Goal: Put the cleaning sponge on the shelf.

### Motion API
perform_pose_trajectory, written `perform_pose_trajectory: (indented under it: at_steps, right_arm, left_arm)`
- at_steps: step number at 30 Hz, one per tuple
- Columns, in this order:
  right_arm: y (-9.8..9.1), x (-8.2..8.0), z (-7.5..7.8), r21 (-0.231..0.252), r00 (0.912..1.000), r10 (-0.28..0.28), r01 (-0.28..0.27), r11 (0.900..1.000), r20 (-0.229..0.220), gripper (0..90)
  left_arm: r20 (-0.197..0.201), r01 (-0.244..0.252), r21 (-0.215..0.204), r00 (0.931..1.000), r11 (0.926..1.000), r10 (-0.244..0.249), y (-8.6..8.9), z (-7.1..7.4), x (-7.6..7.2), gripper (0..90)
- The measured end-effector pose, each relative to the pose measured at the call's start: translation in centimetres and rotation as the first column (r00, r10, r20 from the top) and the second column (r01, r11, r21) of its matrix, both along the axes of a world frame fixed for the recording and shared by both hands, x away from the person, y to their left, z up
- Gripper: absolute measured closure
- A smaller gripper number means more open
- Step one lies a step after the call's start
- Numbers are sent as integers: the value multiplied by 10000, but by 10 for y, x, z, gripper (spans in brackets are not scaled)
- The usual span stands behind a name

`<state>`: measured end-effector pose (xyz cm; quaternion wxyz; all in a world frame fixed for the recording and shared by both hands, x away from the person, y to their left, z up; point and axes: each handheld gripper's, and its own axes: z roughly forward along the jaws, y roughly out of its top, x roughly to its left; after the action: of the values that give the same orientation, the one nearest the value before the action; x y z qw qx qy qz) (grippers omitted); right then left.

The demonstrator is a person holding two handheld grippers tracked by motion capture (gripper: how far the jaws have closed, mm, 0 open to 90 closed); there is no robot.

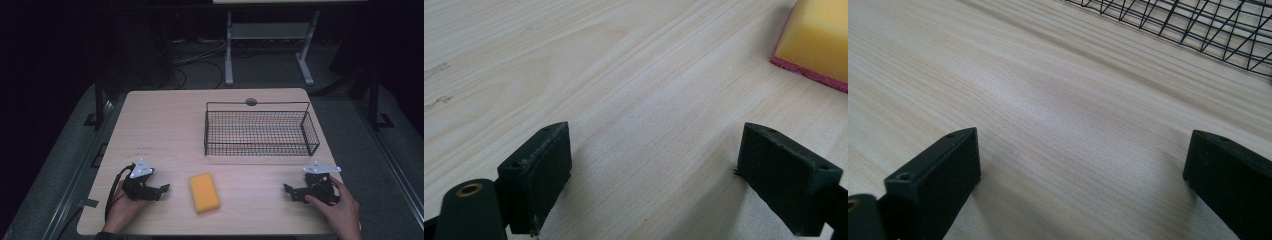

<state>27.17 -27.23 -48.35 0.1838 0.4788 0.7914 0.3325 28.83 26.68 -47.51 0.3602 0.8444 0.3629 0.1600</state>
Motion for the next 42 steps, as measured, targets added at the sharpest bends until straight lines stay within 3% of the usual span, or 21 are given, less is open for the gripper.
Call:
perform_pose_trajectory:
  at_steps: [7,13,18,19,25,30,42]
  right_arm:
    - [0,0,0,5,10000,-3,3,10000,-2,12]
    - [0,0,0,0,10000,2,-2,10000,3,12]
    - [0,0,0,-1,10000,-3,3,10000,-7,12]
    - [0,0,0,1,10000,-3,3,10000,-5,12]
    - [0,0,0,-1,10000,-1,1,10000,-3,12]
    - [0,0,0,1,10000,2,-2,10000,0,12]
    - [0,0,0,0,10000,0,0,10000,-2,12]
  left_arm:
    - [-30,-78,-97,10000,9999,78,1,1,1,151]
    - [-61,121,-240,9999,9996,-122,1,6,-1,260]
    - [-199,698,-341,9973,9970,-705,-3,11,-6,484]
    - [-231,758,-539,9968,9957,-771,-3,12,-8,538]
    - [-271,1691,-900,9847,9815,-1721,-11,20,-11,879]
    - [-556,2065,-1096,9754,9723,-2134,-20,23,-13,896]
    - [-629,3085,-1238,9461,9431,-3177,-50,26,-19,897]
